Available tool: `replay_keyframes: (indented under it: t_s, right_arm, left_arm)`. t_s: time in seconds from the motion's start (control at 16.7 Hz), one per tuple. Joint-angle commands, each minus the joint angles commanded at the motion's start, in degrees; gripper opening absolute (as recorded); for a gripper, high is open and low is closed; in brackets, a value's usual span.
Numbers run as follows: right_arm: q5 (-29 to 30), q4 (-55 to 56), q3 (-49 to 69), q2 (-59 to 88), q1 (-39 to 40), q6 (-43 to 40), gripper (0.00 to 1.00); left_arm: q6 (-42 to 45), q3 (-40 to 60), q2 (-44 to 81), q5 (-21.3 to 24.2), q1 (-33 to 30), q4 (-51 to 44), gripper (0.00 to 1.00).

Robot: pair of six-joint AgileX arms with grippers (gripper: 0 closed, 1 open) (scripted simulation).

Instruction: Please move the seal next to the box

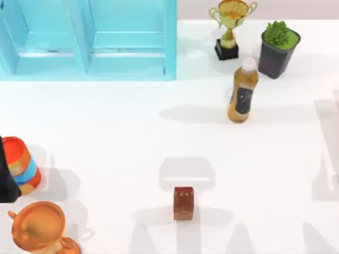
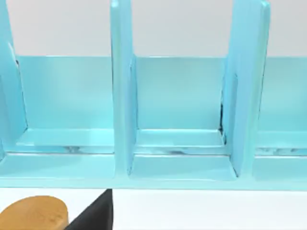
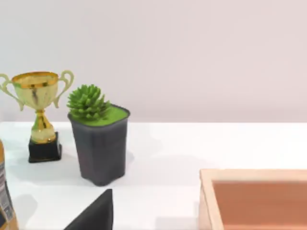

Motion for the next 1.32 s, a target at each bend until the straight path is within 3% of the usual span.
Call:
replay_keyframes:
  t_s: [0.24,0.54,0.96,1.32]
  right_arm:
    - [0.0,-1.4,1.7,1.7,1.7,1.5,1.0]
    - [0.4,-11.6,16.4,16.7,13.6,12.0,1.0]
    - [1.1,-36.7,51.2,59.5,35.1,31.8,1.0]
    - [0.8,-58.3,77.9,93.2,47.0,45.0,1.0]
  left_arm:
    - [0.0,0.0,0.0,0.0,0.0,0.0,1.0]
    - [0.0,0.0,0.0,0.0,0.0,0.0,1.0]
    - [0.0,0.0,0.0,0.0,0.0,0.0,1.0]
    - [0.0,0.0,0.0,0.0,0.0,0.0,1.0]
